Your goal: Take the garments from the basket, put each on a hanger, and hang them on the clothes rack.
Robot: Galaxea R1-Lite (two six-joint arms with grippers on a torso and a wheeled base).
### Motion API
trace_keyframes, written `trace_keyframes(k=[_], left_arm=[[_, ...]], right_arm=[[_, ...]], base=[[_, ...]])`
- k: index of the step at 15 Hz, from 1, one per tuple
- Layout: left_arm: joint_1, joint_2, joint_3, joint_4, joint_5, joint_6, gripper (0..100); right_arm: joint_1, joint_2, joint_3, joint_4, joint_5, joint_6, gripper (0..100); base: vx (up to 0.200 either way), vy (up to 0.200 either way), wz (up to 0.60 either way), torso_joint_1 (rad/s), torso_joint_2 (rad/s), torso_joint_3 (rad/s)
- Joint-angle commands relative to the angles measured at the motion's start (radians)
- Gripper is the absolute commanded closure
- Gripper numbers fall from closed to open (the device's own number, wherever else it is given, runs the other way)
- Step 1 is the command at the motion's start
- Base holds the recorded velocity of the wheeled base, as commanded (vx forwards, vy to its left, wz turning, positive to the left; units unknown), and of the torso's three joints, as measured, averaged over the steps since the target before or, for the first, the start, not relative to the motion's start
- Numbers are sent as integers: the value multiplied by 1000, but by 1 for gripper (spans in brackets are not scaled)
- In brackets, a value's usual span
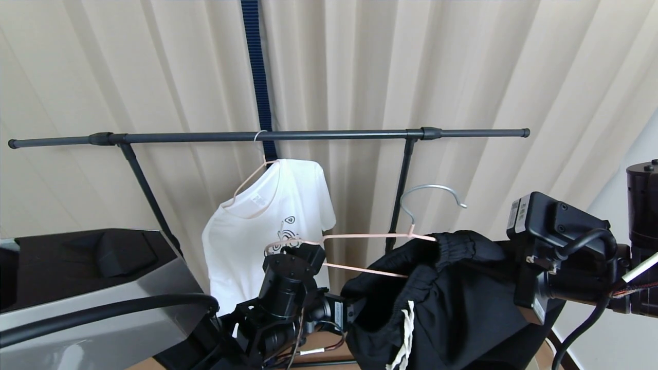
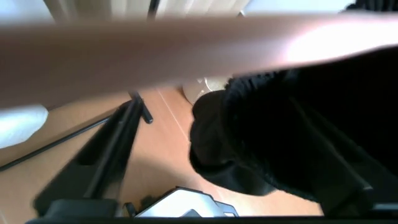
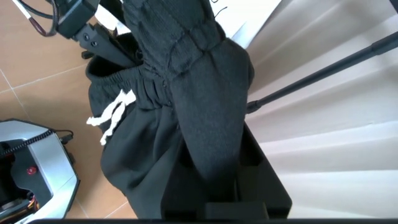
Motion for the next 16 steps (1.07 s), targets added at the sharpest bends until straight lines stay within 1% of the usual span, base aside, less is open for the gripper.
trace_keyframes(k=[1, 5, 8, 11, 13, 16], left_arm=[[-3, -6, 10, 0, 3, 1, 100], [-3, -106, 69, -3, 11, 55, 100], [-3, -127, 90, -6, 12, 67, 100], [-3, -173, 122, -13, 14, 108, 100], [1, -200, 133, -15, 25, 116, 100], [17, -241, 135, -13, 38, 130, 100]], right_arm=[[-5, 2, -2, -1, 0, 0, 100], [-33, 8, -3, -3, 1, -2, 100], [-36, 8, -3, -3, 1, 0, 100], [-43, 25, -3, -3, 1, 0, 100], [-65, 24, -2, -3, 4, -2, 100], [-73, 25, 3, 0, 4, -3, 100]], base=[[0, 0, 0, 0, 0, 0], [0, 0, 0, 0, 0, 0], [0, 0, 0, 0, 0, 0], [0, 0, 0, 0, 0, 0], [0, 0, 0, 0, 0, 0], [0, 0, 0, 0, 0, 0]])
